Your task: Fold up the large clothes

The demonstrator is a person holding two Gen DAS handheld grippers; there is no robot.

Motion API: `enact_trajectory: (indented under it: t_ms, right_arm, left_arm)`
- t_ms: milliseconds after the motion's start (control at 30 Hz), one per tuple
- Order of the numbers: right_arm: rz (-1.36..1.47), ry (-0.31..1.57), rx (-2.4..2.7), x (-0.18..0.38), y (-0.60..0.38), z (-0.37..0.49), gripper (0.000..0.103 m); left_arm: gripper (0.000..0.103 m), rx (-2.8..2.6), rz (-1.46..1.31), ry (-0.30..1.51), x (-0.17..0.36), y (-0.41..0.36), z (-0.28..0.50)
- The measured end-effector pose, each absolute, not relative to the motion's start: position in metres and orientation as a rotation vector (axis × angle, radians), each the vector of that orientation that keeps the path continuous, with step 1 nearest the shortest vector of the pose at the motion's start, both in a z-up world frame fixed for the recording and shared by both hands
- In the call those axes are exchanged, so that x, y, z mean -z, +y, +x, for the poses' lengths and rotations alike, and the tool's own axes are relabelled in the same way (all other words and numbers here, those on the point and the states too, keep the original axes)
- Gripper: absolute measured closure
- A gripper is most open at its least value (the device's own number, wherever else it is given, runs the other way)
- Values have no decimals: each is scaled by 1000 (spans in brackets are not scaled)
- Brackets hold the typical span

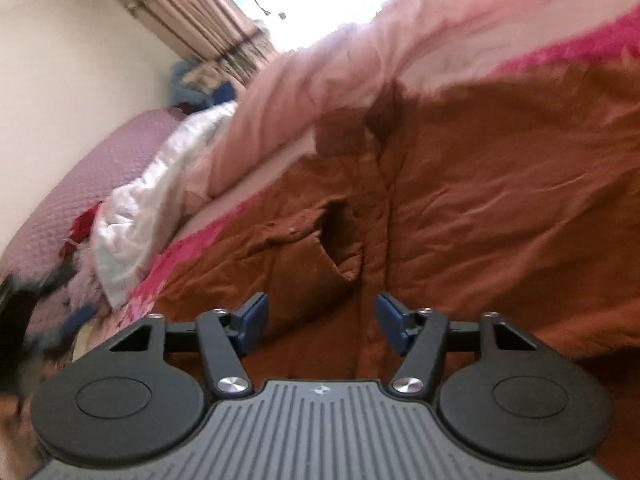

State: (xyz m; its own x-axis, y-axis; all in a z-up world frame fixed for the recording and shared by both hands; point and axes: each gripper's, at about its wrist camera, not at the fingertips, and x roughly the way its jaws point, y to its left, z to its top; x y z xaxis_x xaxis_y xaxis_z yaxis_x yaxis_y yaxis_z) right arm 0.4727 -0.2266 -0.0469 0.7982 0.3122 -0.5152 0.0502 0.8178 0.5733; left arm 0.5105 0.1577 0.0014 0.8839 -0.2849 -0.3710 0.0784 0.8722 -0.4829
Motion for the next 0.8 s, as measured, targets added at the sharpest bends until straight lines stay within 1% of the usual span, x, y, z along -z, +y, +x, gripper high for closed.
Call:
enact_trajectory:
  t_ms: [33,100,133,167,233,267,400,500,633,800]
  right_arm:
    - [606,657,-144,51,-222,484,36]
    - [625,695,-117,61,-213,505,41]
    - [634,701,-116,65,-208,512,49]
    - [652,703,-124,68,-205,518,67]
    - [683,693,-133,69,-199,521,84]
    - [681,670,-139,65,-197,520,88]
    - [645,517,-146,35,-201,490,89]
    - [616,462,-108,26,-211,475,89]
    - [627,501,5,50,-232,477,89]
    - [701,579,24,89,-252,478,89]
  left_arm:
    - [15,191,-470,456,0,164,506]
    - [15,181,-454,470,7,163,510]
    - [15,181,-448,476,2,158,510]
    - [15,182,-443,484,4,156,512]
    - [15,194,-439,495,4,149,512]
    - [15,209,-439,493,5,147,512]
    - [15,250,-423,496,7,137,511]
    - [15,267,-420,539,20,125,523]
    - [15,264,-431,606,47,117,539]
    - [15,259,-389,623,61,112,545]
